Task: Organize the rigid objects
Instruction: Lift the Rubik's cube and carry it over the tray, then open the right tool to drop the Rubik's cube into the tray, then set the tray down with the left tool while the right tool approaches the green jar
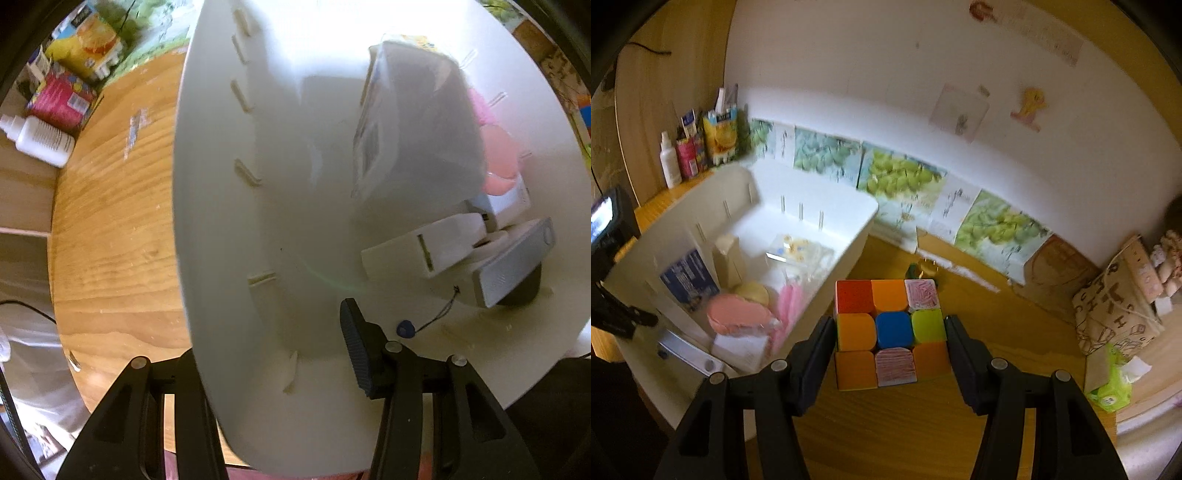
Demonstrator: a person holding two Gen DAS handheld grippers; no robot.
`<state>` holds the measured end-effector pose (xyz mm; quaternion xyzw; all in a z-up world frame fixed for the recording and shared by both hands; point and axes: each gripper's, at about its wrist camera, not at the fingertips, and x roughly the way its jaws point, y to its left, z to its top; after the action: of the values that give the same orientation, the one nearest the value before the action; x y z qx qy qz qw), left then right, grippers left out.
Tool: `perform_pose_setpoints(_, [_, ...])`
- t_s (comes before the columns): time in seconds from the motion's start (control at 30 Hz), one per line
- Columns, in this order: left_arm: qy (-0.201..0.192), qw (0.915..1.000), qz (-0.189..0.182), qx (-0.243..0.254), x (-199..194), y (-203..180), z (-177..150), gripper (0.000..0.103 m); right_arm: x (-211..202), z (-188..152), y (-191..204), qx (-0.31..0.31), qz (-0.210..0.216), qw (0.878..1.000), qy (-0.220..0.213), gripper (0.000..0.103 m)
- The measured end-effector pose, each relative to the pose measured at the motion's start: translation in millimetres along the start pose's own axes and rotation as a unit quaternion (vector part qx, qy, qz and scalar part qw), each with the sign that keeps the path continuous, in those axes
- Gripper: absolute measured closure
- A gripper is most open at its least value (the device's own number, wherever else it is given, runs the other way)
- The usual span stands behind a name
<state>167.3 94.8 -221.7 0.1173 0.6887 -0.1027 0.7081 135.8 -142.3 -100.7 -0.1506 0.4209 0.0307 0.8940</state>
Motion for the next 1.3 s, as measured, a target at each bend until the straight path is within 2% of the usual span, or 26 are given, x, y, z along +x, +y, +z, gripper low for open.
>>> perform_pose_setpoints(0.17, [-0.008,0.9999,-0.003,0.015,-14,-1,-6,0.052,-19,13,15,-0.010,0.010,1.000,-0.027,0.043])
perform_pose_setpoints(0.3, [-0.016,0.9997,-0.007,0.019,-26,3,-6,0.052,-27,23,35,-0.026,0.036,0.998,-0.039,0.043])
perform_pose_setpoints(0.73, [-0.028,0.9992,-0.009,0.026,-39,0,-5,0.052,-23,36,77,-0.060,0.092,0.993,-0.048,0.043])
perform_pose_setpoints(0.87, [-0.028,0.9993,-0.008,0.024,-39,4,-8,0.052,-26,39,75,-0.056,0.095,0.992,-0.066,0.041])
perform_pose_setpoints(0.97, [-0.027,0.9995,-0.006,0.018,-35,6,-7,0.052,-22,39,71,-0.052,0.091,0.993,-0.061,0.034])
perform_pose_setpoints(1.3, [-0.024,0.9996,0.008,-0.008,-38,7,-3,0.052,-5,32,38,-0.019,0.073,0.996,-0.043,0.027])
